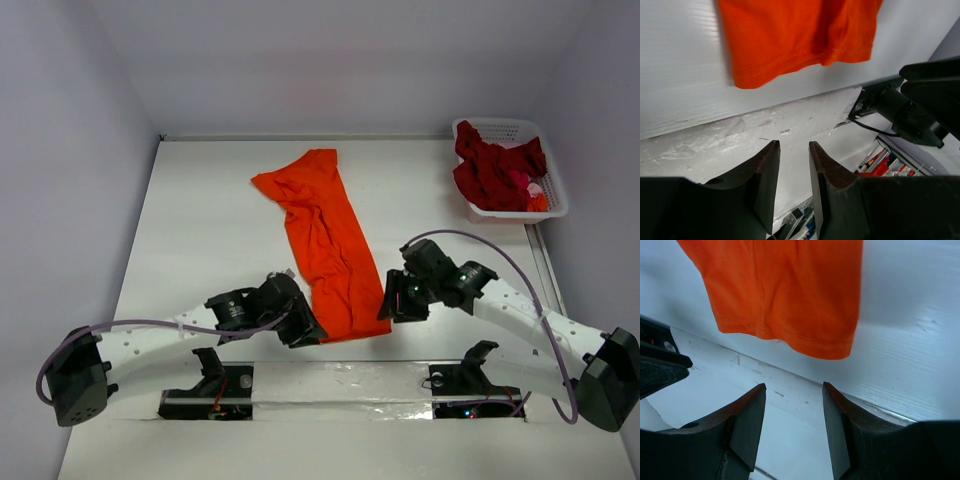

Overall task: Fold and stack the t-shirts
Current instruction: Fold the tshirt

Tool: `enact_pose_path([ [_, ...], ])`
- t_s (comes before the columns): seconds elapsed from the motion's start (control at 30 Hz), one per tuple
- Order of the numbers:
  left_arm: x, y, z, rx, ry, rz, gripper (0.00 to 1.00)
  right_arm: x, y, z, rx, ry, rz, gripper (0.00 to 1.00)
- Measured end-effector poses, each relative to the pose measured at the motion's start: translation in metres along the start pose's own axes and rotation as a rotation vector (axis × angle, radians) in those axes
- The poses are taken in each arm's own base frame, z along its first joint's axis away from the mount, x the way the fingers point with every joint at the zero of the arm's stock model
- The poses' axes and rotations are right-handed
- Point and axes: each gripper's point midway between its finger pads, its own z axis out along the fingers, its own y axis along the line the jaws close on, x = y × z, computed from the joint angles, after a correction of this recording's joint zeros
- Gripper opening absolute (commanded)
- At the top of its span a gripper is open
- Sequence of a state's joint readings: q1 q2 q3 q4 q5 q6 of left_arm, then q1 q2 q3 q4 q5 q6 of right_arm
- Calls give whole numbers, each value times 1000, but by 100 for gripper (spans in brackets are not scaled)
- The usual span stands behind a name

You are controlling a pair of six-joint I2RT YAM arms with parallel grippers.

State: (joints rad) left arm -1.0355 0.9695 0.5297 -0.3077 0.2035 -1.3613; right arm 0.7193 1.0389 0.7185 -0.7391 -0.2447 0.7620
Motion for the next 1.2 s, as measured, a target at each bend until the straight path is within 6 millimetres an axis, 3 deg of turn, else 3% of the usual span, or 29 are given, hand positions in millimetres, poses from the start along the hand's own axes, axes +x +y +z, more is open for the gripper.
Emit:
enact_pose_path([
  [0.27, -3, 19, 1, 26, -40, -77, 26, 3, -1, 8, -16, 0, 50, 54],
  [0.7, -3, 41, 24, -70, -39, -108, 26, 0, 1, 9, -22, -22, 93, 54],
  [0.93, -4, 37, 28, -59, -42, -121, 26, 9, -15, 21, 25, 9, 127, 54],
  [1.2, -10, 39, 29, -73, -76, -153, 26, 1, -25, 23, 55, -21, 174, 54],
])
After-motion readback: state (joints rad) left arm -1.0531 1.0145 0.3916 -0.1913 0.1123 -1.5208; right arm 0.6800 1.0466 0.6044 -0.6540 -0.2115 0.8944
